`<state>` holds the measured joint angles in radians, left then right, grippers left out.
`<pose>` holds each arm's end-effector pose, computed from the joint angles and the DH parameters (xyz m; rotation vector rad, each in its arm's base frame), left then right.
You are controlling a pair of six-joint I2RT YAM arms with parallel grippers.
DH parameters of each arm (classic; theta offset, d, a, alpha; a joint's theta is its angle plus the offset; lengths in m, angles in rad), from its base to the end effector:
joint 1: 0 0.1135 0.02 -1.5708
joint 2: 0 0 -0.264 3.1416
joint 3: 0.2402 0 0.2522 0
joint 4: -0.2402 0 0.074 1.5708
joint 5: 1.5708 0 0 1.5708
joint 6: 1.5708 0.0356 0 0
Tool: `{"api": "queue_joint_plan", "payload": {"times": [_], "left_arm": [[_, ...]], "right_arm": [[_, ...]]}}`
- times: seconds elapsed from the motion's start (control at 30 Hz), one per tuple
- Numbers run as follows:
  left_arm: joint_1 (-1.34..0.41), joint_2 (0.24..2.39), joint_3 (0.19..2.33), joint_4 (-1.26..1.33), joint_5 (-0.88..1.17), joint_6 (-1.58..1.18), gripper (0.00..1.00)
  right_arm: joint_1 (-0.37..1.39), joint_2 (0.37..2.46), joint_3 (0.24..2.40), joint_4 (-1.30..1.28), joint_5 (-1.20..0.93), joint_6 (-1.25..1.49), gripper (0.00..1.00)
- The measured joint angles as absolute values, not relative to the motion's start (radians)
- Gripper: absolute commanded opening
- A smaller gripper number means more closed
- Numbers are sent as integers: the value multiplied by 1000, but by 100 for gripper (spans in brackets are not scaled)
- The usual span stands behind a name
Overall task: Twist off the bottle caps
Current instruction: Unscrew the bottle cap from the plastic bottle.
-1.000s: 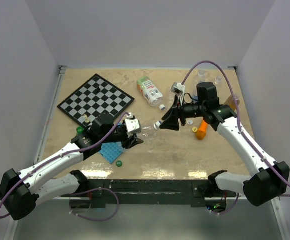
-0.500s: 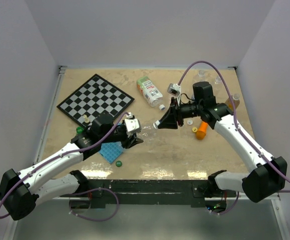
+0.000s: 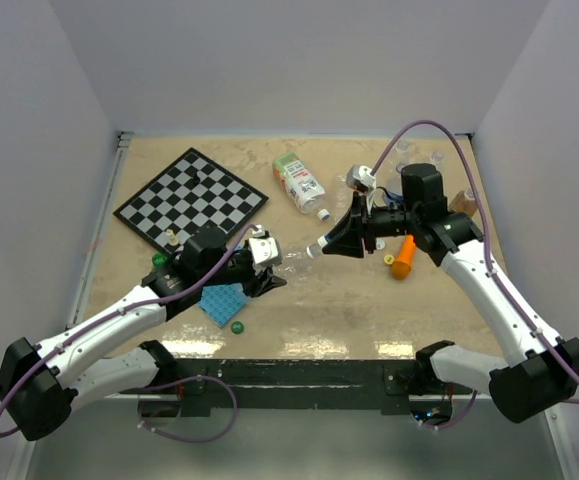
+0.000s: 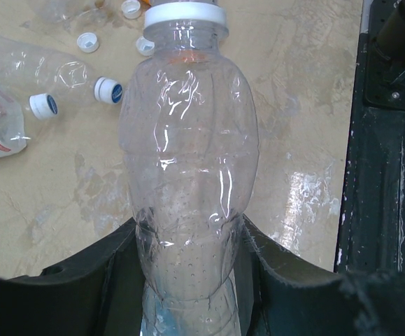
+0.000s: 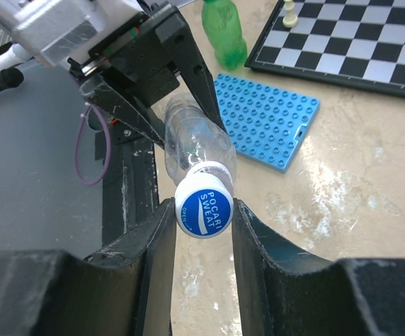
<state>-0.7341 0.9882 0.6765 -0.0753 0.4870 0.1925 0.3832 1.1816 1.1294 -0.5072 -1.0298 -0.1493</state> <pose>0.1551 -0.1624 0.2761 1.1779 1.6196 -0.8281 0.2166 0.1202 0.3559 -1.1053 1.7249 1.2249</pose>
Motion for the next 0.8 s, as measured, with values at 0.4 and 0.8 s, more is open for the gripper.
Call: {"api": "queue_joint_plan", "payload": {"times": [0.4,0.8], "left_arm": [[-734,989,677,-95,484,192,2],[-733,902,676,-93,414,193,1]], "right_arm": [[365,1134,1130,-509,-987,-272,6],[328,1139,1087,-458,-886,-281,8]]}}
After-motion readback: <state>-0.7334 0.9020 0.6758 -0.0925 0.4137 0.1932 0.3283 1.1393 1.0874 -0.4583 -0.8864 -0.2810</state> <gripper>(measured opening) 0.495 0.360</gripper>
